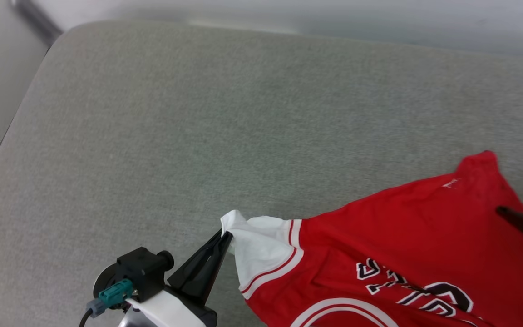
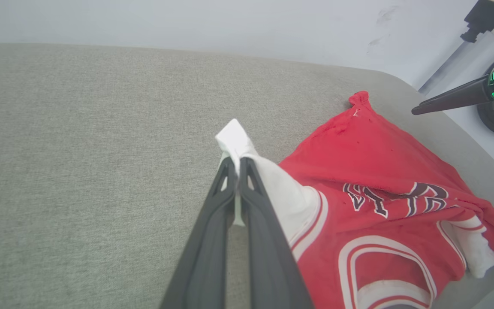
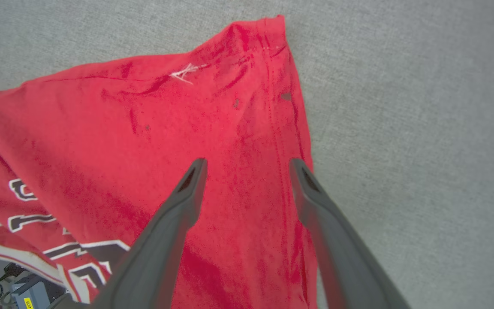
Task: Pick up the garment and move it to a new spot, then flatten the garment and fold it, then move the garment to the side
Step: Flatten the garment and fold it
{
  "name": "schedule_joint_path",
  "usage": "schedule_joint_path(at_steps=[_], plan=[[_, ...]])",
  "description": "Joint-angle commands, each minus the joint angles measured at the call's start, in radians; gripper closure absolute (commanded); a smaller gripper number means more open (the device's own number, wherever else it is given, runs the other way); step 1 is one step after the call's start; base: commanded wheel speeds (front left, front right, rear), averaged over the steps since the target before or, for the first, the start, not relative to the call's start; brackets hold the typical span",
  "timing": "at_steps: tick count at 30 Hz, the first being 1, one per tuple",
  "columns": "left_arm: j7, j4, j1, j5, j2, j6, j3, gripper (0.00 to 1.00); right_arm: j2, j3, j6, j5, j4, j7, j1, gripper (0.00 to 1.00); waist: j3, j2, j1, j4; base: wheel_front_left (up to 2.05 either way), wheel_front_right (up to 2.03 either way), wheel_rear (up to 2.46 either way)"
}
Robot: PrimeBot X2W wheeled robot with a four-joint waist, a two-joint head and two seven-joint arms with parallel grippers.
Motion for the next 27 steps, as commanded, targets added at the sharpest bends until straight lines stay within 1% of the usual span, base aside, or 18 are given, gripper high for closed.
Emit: schedule_joint_path(at_steps=[1, 5, 10, 14, 18, 21, 22, 23, 24, 27], plan=[[0.001, -0.002, -0.020, 0.007, -0.005, -0.005, -0.003, 1.00, -0.004, 0.008, 0.000, -0.018, 0.028, 0.004, -0.044, 0.00, 0.061, 0.0000, -0.0002, 0.059, 0.00, 0.00, 0.00], [-0.002, 0.003, -0.047, 0.015, -0.021, -0.016, -0.015, 1.00, -0.010, 0.022, 0.000, -0.061, 0.108, 0.011, -0.139, 0.00, 0.107, 0.0000, -0.0002, 0.100, 0.00, 0.00, 0.00], [-0.009, 0.016, -0.076, 0.017, -0.042, -0.032, -0.029, 1.00, -0.044, 0.038, 0.000, -0.120, 0.188, 0.022, -0.204, 0.00, 0.148, 0.0000, -0.0002, 0.141, 0.00, 0.00, 0.00], [-0.018, 0.029, -0.086, 0.006, -0.057, -0.043, -0.036, 1.00, -0.062, 0.051, 0.000, -0.147, 0.250, 0.009, -0.202, 0.00, 0.171, 0.0000, -0.0002, 0.164, 0.00, 0.00, 0.00], [-0.026, 0.043, -0.096, 0.006, -0.071, -0.050, -0.043, 1.00, -0.057, 0.056, 0.000, -0.150, 0.300, -0.011, -0.187, 0.00, 0.188, 0.0000, -0.0002, 0.181, 0.00, 0.00, 0.00], [-0.029, 0.053, -0.100, 0.008, -0.075, -0.056, -0.049, 1.00, -0.055, 0.074, 0.000, -0.146, 0.329, -0.001, -0.162, 0.00, 0.195, 0.0000, -0.0002, 0.191, 0.00, 0.00, 0.00], [-0.029, 0.055, -0.101, 0.009, -0.077, -0.057, -0.051, 1.00, -0.052, 0.072, 0.000, -0.143, 0.338, 0.000, -0.155, 0.26, 0.195, 0.0000, -0.0002, 0.193, 0.00, 0.00, 0.00], [-0.031, 0.058, -0.104, 0.009, -0.078, -0.058, -0.051, 1.00, -0.049, 0.069, 0.000, -0.144, 0.346, -0.002, -0.152, 0.57, 0.195, 0.0000, -0.0002, 0.194, 0.00, 0.00, 0.00], [-0.031, 0.061, -0.108, 0.009, -0.078, -0.058, -0.052, 1.00, -0.045, 0.068, 0.000, -0.145, 0.353, -0.001, -0.148, 1.00, 0.194, 0.0000, -0.0002, 0.195, 0.00, 0.00, 0.00], [-0.032, 0.066, -0.110, 0.010, -0.078, -0.057, -0.052, 1.00, -0.039, 0.051, -0.001, -0.147, 0.361, -0.024, -0.138, 1.00, 0.180, 0.0000, -0.0002, 0.194, 0.00, 0.00, 0.00]])
